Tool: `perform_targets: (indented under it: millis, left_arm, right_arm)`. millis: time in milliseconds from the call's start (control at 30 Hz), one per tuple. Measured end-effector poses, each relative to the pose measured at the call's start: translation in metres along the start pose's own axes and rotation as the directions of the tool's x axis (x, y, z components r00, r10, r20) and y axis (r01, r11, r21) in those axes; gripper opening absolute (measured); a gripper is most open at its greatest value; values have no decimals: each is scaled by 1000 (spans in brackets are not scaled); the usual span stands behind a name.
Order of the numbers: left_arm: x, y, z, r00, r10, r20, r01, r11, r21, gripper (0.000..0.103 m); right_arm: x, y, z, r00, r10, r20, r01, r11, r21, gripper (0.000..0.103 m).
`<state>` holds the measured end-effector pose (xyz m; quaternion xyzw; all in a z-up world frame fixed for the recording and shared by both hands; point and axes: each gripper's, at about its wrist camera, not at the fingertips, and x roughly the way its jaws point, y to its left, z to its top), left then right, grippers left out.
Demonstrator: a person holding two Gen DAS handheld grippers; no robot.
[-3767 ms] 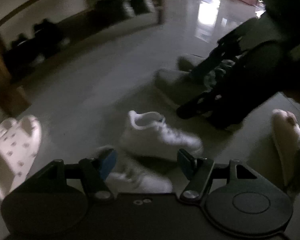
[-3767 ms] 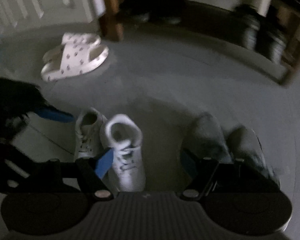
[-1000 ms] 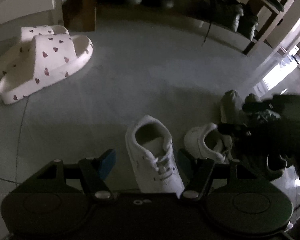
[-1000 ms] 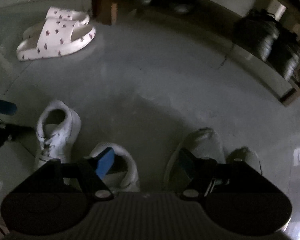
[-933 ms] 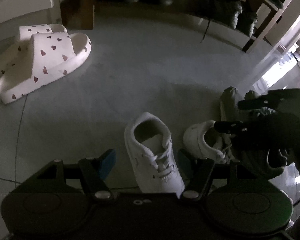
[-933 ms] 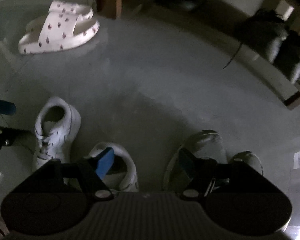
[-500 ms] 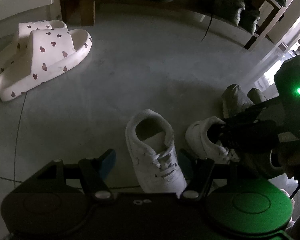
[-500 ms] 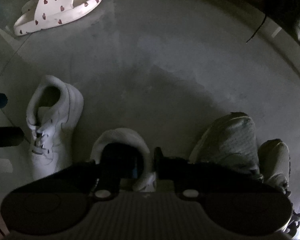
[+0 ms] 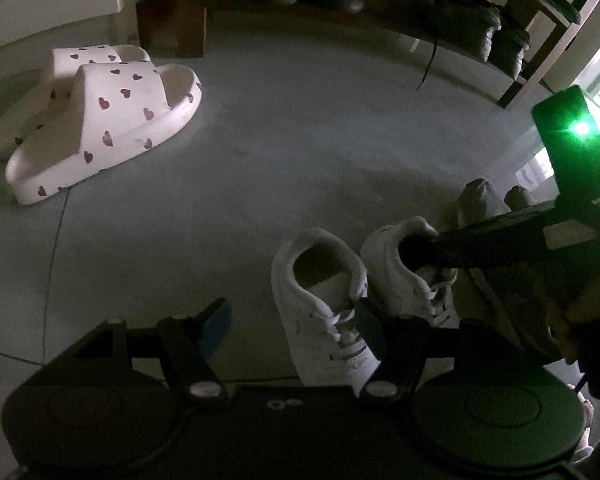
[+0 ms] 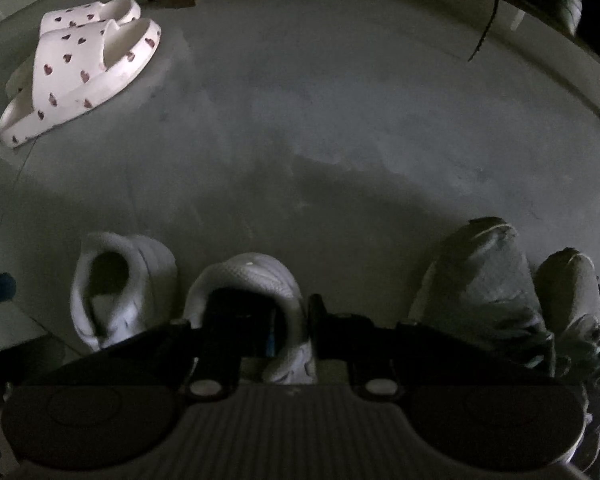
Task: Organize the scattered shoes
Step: 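Move the left gripper to the heart-print slides and grasp one by its strap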
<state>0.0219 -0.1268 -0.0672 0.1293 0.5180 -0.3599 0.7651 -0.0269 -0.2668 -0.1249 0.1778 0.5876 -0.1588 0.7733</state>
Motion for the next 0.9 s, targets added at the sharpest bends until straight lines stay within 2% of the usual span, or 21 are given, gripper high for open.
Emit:
perform_targets:
  millis: [133, 167, 200, 233, 267, 300, 367, 433, 467, 533, 600, 667, 700, 767, 867, 900]
  left_arm:
    - [-1, 1, 0, 1000, 7, 0, -7, 1000, -7, 68]
    - [-1, 2, -1, 1000, 8, 1, -8, 1000, -8, 68]
    - [-1, 2, -1, 1000, 10, 1, -10, 1000, -10, 68]
    - [-2, 2, -1, 1000, 12, 2, -12, 1000, -11, 68]
    - [-2, 3, 0, 1000, 15, 5, -15, 1000, -13, 68]
    - [-3, 3, 0, 1000, 17, 7, -17, 1000, -15, 68]
    - [-5, 6, 2, 999, 26, 19, -25, 999, -29, 68]
    - [-7, 12, 7, 999, 35, 33, -33, 998, -44, 68]
    - [-8, 15, 9, 998, 43, 45, -40, 998, -49, 68]
    - [-12, 23, 17, 993, 73, 97, -68, 996, -52, 68]
    - [-16, 31, 24, 984, 97, 152, -91, 995, -49, 68]
    - [-20, 46, 34, 964, 142, 223, -135, 990, -46, 68]
    - [-20, 53, 38, 957, 164, 240, -156, 986, -54, 68]
    - [-19, 65, 48, 947, 179, 265, -167, 984, -67, 68]
    - [-10, 80, 65, 941, 193, 278, -172, 980, -100, 68]
    - [-5, 85, 71, 939, 209, 274, -184, 976, -113, 68]
  right_arm:
    - [2, 9, -1, 1000, -20, 6, 20, 999, -35, 22]
    - [2, 12, -2, 999, -36, 6, 37, 997, -61, 31]
    - [-1, 16, -3, 998, -60, 17, 62, 994, -94, 54]
    - [-6, 18, -4, 997, -71, 36, 75, 991, -109, 66]
    - [-11, 19, -6, 995, -81, 56, 88, 988, -124, 75]
    - [-24, 22, -11, 989, -89, 121, 107, 983, -149, 75]
    - [-48, 26, -20, 967, -81, 241, 127, 975, -183, 77]
    - [-71, 28, -30, 936, -50, 347, 127, 971, -201, 83]
    - [-76, 28, -32, 930, -28, 368, 111, 972, -206, 85]
    - [-97, 28, -41, 889, 109, 445, 4, 969, -246, 85]
    - [-109, 29, -47, 845, 208, 492, -74, 958, -276, 89]
    - [-114, 34, -48, 828, 261, 497, -123, 948, -292, 90]
    - [-115, 35, -48, 820, 283, 497, -147, 944, -294, 90]
    - [-116, 39, -50, 792, 323, 517, -193, 937, -291, 90]
    - [-117, 44, -53, 745, 327, 581, -217, 943, -253, 90]
    - [-116, 47, -53, 736, 322, 595, -220, 946, -239, 91]
